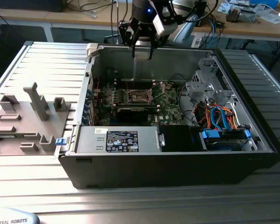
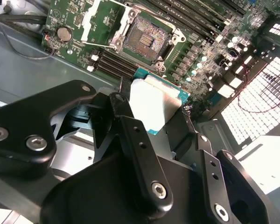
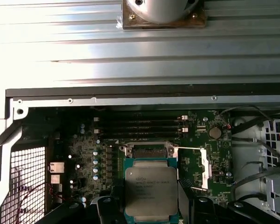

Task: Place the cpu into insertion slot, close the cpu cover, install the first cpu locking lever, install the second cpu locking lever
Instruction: 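Place the cpu into insertion slot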

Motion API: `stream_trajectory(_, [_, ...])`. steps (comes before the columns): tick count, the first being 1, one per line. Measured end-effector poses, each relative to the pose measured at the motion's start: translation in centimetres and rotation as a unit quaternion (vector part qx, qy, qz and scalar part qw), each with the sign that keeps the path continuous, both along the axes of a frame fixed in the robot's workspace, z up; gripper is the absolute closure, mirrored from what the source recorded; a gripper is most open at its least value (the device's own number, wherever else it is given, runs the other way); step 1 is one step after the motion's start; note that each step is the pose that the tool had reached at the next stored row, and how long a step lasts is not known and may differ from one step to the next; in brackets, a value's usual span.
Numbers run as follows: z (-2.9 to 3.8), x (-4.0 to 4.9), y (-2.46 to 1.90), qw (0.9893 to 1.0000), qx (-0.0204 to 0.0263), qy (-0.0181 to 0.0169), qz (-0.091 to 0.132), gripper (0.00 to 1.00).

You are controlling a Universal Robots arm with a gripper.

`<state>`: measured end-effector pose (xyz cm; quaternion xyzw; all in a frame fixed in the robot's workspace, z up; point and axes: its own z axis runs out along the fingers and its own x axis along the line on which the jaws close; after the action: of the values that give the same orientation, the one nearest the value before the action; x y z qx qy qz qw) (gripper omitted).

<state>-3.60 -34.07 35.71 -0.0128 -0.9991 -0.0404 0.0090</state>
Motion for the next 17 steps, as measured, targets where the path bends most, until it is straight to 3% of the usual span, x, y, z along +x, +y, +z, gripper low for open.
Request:
stream_trajectory(2, [-0.52,0.00,0.00,1.0000,-0.0042,0.0000,0.000,0.46])
stream_trajectory(15, [-0.61,0.00,0.00,1.0000,-0.0073,0.0000,0.000,0.46])
stream_trajectory(17, [-1.17,0.00,0.00,1.0000,-0.0100,0.0000,0.000,0.46])
